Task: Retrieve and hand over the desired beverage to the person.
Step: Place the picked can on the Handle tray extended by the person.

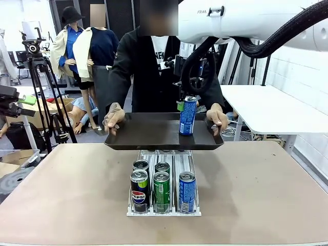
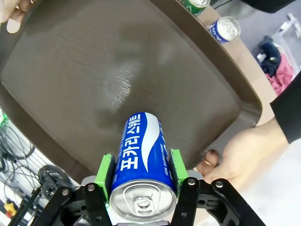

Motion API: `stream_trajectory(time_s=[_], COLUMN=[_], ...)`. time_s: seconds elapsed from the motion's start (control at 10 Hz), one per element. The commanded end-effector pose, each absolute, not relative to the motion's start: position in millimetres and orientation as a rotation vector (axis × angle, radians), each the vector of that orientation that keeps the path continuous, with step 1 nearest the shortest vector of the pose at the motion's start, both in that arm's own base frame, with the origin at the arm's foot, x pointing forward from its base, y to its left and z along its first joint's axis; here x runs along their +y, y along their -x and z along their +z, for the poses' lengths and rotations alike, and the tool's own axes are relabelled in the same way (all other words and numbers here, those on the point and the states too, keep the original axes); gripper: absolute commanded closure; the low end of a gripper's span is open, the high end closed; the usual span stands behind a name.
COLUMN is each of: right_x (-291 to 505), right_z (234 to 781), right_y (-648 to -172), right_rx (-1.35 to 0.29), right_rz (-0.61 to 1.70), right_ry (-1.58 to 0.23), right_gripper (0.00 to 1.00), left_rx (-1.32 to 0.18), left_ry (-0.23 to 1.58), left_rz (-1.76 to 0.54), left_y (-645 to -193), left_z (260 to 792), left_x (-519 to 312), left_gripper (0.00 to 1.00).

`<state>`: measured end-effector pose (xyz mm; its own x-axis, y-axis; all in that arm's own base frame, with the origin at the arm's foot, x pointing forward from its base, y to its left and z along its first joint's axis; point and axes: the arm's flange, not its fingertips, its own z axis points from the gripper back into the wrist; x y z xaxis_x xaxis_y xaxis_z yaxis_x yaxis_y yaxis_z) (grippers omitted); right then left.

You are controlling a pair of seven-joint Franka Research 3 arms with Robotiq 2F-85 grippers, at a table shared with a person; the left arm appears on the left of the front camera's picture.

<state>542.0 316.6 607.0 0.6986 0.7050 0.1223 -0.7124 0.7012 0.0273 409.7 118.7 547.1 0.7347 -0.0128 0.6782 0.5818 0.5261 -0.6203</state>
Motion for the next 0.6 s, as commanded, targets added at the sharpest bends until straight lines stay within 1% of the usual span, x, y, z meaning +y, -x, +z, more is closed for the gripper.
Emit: stream_trajectory(time_s=[0.0, 0.3, 0.4, 0.5], right_x=[323.1, 323.9, 324.8, 324.8], right_z=[616.5, 617.3, 620.6, 622.5], right_y=[-546.0, -547.8, -547.7, -547.9], right_rx=[-0.097, -0.083, -0.082, -0.088], right_rz=[0.772, 0.775, 0.771, 0.767], right_ry=[-0.067, -0.061, -0.052, -0.053], right_gripper=[1.00, 1.00, 0.95, 0.76], left_rx=[-0.679, -0.679, -0.679, -0.679], left_ry=[0.980, 0.980, 0.980, 0.980], left_rz=[-0.386, -0.386, -0.386, -0.386], left_y=[-408.5, -408.5, -408.5, -408.5], left_z=[548.2, 548.2, 548.2, 548.2], left_x=[118.8, 118.8, 118.8, 118.8], left_gripper=[0.00, 0.00, 0.00, 0.00])
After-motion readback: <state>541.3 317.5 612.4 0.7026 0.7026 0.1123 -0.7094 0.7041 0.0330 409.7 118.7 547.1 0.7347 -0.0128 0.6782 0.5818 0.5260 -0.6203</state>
